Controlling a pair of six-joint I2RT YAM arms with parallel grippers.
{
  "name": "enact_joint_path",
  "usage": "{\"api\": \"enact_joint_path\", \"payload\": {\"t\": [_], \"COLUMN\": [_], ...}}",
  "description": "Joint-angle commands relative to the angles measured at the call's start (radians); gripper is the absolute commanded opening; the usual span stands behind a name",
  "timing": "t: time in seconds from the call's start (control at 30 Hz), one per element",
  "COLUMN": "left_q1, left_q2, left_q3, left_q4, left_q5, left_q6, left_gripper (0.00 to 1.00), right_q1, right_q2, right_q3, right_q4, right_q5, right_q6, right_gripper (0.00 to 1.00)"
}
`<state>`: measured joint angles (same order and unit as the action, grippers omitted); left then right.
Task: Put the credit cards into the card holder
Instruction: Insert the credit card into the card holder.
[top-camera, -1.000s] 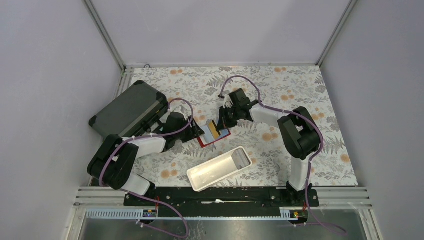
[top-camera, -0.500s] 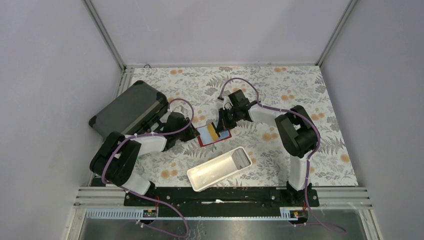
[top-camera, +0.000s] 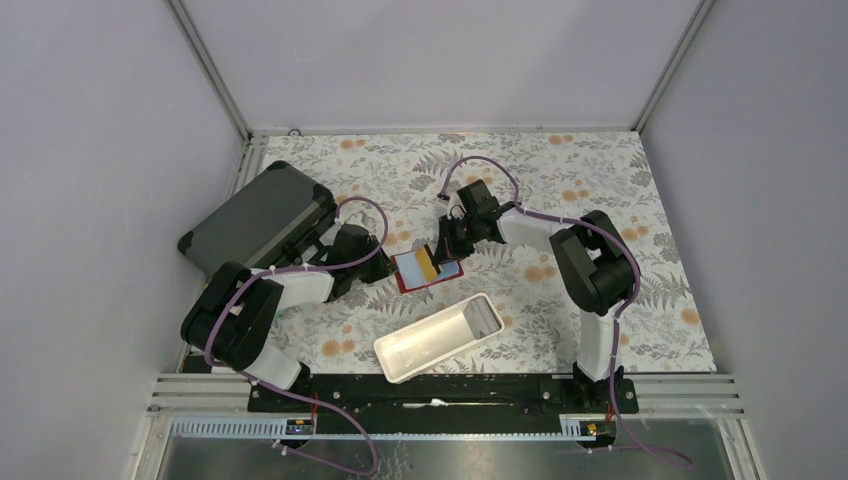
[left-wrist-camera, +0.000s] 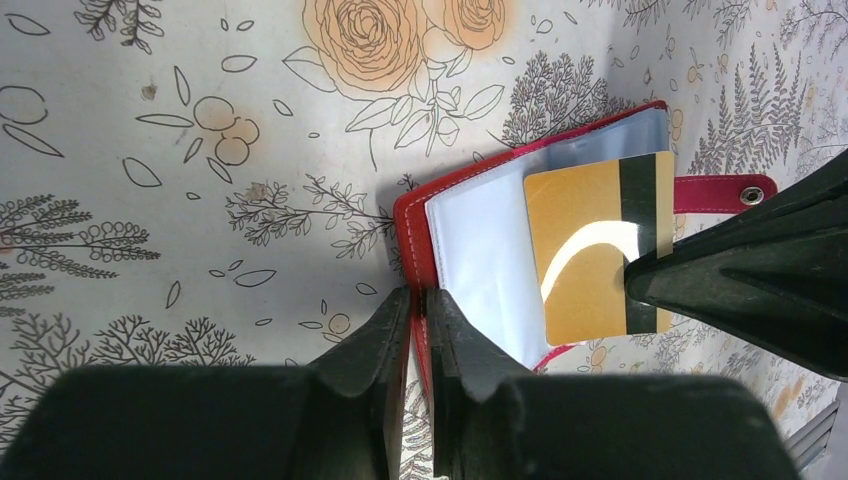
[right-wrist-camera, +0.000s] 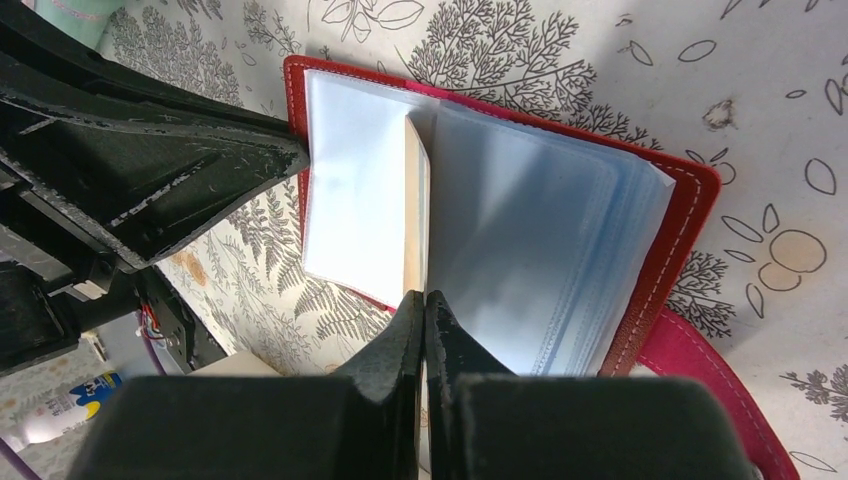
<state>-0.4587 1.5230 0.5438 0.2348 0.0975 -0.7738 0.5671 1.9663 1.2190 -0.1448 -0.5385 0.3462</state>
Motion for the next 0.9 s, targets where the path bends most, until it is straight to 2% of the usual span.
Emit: {"api": "enact_joint_path", "payload": {"t": [0.0,0.5,0.63,0.87], "left_q1": [-0.001,-0.001,-0.001,-0.001], "left_q2": [0.036,0.043,-0.002,-0.127], "left_q3": [0.002,-0.004,-0.017,0.000], "left_q4": [-0.057,-0.052,-0.046,-0.089], "left_q5": [-0.019,-0.010,-0.011,-0.006], "left_q6": [0.031,0.032,0.015,-0.004], "left_gripper": [0.13,0.10,0.10,0.21], "right_q1": [-0.003,-0.003,-0.003,-0.004], "right_q2": [0.024,0.021,0.018,0.015], "right_q3": [-0.023,-0.054,-0.057,-0.064], "right_q4": [-0.002,0.009,0.009,0.008], "right_q5": [0.059,0.071,0.072,0.075], "right_q6": [0.008,0.041,0.038,0.037], "right_gripper": [0.00,0.00,0.00,0.00]}}
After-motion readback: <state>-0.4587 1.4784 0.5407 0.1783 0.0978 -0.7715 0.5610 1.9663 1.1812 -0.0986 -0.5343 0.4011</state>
